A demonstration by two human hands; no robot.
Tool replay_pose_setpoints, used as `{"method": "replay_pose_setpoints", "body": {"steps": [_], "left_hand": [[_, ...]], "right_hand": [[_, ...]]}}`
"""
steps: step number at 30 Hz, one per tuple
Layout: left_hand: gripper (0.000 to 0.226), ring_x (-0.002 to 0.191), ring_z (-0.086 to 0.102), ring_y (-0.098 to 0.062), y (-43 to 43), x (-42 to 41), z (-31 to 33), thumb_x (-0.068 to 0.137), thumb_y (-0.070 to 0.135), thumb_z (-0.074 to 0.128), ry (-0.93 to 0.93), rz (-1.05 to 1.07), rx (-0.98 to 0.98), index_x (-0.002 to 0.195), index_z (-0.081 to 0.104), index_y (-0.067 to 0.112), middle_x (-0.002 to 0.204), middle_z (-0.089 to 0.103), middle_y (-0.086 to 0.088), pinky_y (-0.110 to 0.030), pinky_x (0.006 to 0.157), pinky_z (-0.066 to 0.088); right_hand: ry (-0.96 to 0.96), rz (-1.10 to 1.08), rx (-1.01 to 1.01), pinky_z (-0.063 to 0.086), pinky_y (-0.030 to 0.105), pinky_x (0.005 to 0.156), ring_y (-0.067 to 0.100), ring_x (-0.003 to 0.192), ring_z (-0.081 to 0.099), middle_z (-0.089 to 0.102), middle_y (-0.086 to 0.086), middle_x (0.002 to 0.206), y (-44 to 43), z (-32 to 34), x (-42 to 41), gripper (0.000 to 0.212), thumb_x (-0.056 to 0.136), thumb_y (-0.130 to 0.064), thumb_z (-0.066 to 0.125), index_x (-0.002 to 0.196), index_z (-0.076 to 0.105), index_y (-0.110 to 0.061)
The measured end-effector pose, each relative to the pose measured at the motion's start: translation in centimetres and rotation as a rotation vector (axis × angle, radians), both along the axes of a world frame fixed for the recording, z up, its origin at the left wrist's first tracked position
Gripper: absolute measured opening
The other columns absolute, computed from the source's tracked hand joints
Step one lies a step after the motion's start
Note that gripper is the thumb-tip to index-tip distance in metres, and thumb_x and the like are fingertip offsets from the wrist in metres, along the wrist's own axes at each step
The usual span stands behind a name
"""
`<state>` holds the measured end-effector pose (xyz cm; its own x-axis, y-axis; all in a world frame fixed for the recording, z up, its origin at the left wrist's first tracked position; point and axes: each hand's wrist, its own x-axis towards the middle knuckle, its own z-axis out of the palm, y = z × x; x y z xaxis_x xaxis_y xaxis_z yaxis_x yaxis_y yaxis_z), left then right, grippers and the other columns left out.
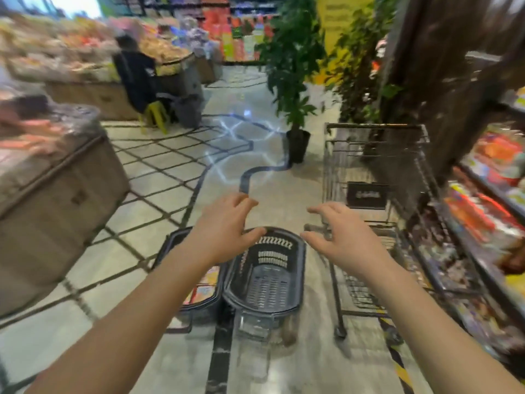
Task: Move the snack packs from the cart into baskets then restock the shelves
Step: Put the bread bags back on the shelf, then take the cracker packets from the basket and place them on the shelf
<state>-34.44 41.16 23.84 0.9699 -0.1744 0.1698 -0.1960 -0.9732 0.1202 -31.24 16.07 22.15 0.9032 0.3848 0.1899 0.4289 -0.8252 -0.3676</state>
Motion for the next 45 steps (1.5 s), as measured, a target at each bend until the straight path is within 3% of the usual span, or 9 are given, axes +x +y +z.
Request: {"method": "replay_pose_setpoints", "body": {"steps": [10,20,23,35,45], "left_hand": [[0.067,0.128,0.052,-0.025,17.2,-5.5,-7.4,0.093,0.061,0.058,0.127,0.389,-0.171,0.145,0.050,0.021,0.141,0.053,-0.003,-0.043,0.107,0.046],[0.061,0.136,0.045,-0.023,25.6,-4.4,-12.1,0.094,0.057,0.061,0.264,0.565,-0.216,0.144,0.050,0.025,0.148,0.049,-0.002,-0.042,0.110,0.044],[0.062,0.137,0.045,-0.022,27.5,-1.7,-13.3,0.093,0.057,0.061,0.313,0.566,-0.196,0.145,0.049,0.025,0.149,0.048,-0.002,-0.043,0.111,0.044],[0.064,0.136,0.045,-0.024,33.5,11.7,-18.5,0.095,0.054,0.061,0.527,0.510,-0.134,0.148,0.044,0.023,0.148,0.047,-0.004,-0.042,0.111,0.043],[0.062,0.136,0.044,-0.023,41.5,20.4,-27.2,0.095,0.050,0.061,0.723,0.327,-0.142,0.147,0.044,0.021,0.148,0.046,-0.004,-0.040,0.111,0.042]], "right_hand": [[0.132,0.252,-0.085,0.046,0.038,0.103,0.017,0.126,0.052,0.051,-0.006,0.136,19.8,-5.5,0.3,0.055,0.093,-0.053,0.061,0.143,0.050,-0.031],[0.219,0.395,-0.161,0.046,0.034,0.106,0.012,0.129,0.051,0.047,-0.008,0.146,29.4,-10.3,5.1,0.061,0.094,-0.058,0.057,0.148,0.045,-0.032],[0.272,0.406,-0.157,0.047,0.033,0.104,0.011,0.123,0.055,0.047,-0.009,0.147,31.3,-12.7,8.0,0.060,0.094,-0.057,0.057,0.148,0.044,-0.033],[0.496,0.357,-0.151,0.046,0.034,0.105,0.015,0.131,0.051,0.049,-0.005,0.145,36.1,-21.3,18.8,0.063,0.095,-0.055,0.056,0.150,0.042,-0.028],[0.691,0.109,-0.148,0.049,0.037,0.099,0.019,0.125,0.055,0.053,-0.001,0.136,43.0,-28.3,23.4,0.059,0.095,-0.050,0.059,0.147,0.044,-0.027]]}}
